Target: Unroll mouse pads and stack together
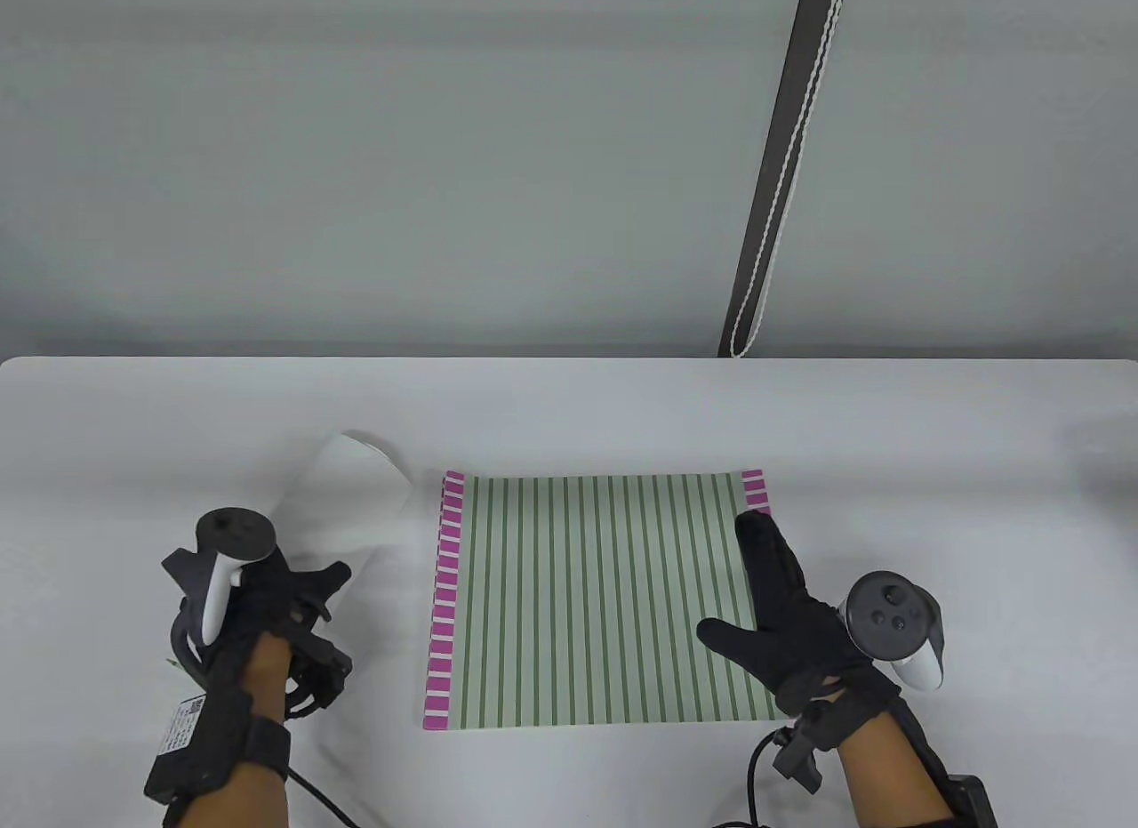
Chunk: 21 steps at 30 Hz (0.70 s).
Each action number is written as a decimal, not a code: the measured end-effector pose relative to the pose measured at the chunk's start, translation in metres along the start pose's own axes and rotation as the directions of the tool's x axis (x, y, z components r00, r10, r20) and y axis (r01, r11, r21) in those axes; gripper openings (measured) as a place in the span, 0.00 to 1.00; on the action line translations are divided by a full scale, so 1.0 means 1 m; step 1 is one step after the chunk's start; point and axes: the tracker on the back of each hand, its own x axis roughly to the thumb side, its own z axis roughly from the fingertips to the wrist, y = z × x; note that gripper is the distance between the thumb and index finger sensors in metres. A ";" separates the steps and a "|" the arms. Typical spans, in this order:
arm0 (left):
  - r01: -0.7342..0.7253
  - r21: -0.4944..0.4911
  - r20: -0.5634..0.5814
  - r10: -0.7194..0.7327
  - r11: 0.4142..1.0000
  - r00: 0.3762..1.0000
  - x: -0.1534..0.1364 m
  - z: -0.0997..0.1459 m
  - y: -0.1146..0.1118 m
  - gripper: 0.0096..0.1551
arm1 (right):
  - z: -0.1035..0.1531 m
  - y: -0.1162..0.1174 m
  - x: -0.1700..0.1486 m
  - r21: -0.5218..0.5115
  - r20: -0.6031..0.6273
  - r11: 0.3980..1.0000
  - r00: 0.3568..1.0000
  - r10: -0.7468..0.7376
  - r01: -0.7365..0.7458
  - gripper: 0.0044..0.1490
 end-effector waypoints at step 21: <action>0.019 0.193 -0.116 0.004 0.981 0.993 0.016 0.017 0.019 0.42 | 0.003 0.000 -0.009 0.008 -0.008 0.999 0.999 -0.043 0.043 0.67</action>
